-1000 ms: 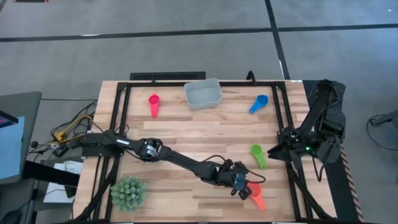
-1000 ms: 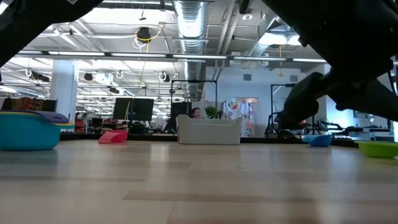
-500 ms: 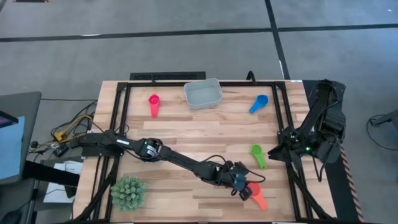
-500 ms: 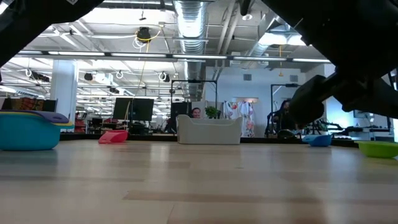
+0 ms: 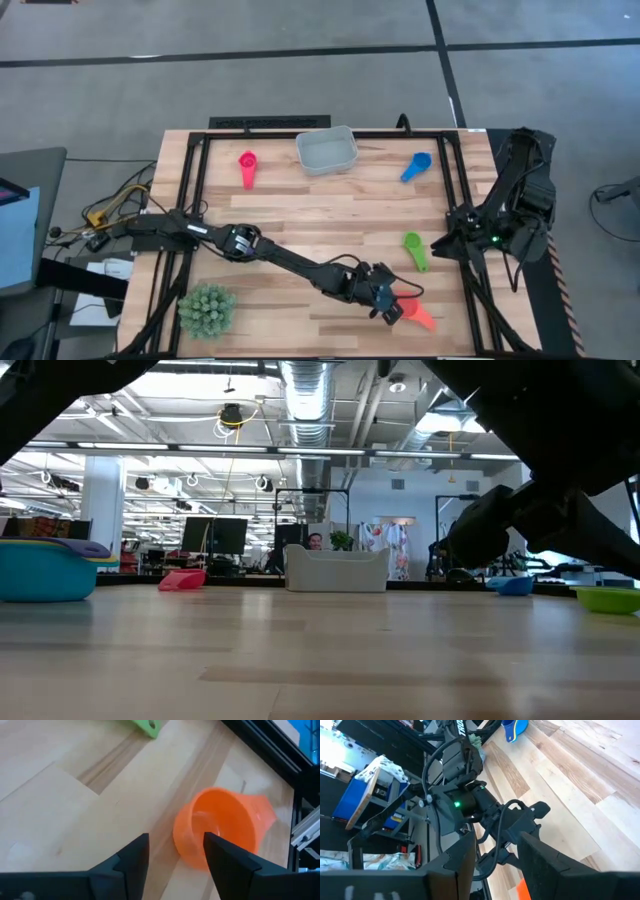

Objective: Nest measuring cups in basket
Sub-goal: Stack the orange measuring cup on the violet measuring cup

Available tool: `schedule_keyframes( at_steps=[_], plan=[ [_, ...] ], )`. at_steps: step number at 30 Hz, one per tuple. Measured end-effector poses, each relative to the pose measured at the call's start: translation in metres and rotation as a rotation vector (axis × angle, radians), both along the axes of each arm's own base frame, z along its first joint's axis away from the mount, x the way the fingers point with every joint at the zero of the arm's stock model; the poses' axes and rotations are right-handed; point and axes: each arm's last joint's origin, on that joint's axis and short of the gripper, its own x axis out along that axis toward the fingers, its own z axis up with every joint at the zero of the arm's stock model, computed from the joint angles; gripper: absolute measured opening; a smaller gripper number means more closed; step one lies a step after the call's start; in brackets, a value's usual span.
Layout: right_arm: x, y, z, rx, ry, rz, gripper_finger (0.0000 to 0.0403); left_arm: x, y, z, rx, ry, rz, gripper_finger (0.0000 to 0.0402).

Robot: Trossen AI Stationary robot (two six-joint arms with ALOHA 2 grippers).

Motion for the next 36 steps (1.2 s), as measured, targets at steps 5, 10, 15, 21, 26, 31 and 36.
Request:
schedule_keyframes(
  at_steps=[5,10,15,21,26,31,36],
  plan=[
    [0.0,0.0,0.0,0.005,0.009,0.014,0.0169,0.006,0.006,0.006,-0.047,-0.064,0.005,0.0188],
    [0.0,0.001,0.0,0.013,0.015,0.02,0.0171,0.005,0.01,0.003,-0.034,-0.022,0.012,0.0188],
    [0.0,0.001,0.0,0.016,0.019,0.025,0.017,0.006,0.011,0.003,0.022,-0.019,-0.027,0.0188],
    [-0.001,0.001,-0.001,0.019,0.025,0.034,0.0169,0.009,0.014,0.006,0.128,-0.049,-0.129,0.0188],
    [-0.001,0.001,0.0,0.021,0.026,0.035,0.0171,0.012,0.019,-0.002,0.19,-0.051,-0.14,0.0188],
    [-0.001,0.001,0.0,0.025,0.026,0.035,0.0167,0.016,0.017,-0.009,0.207,-0.081,-0.172,0.0188],
    [-0.001,0.001,-0.001,0.027,0.033,0.045,0.0168,0.016,0.015,-0.026,0.195,-0.039,-0.224,0.0181]
  ],
)
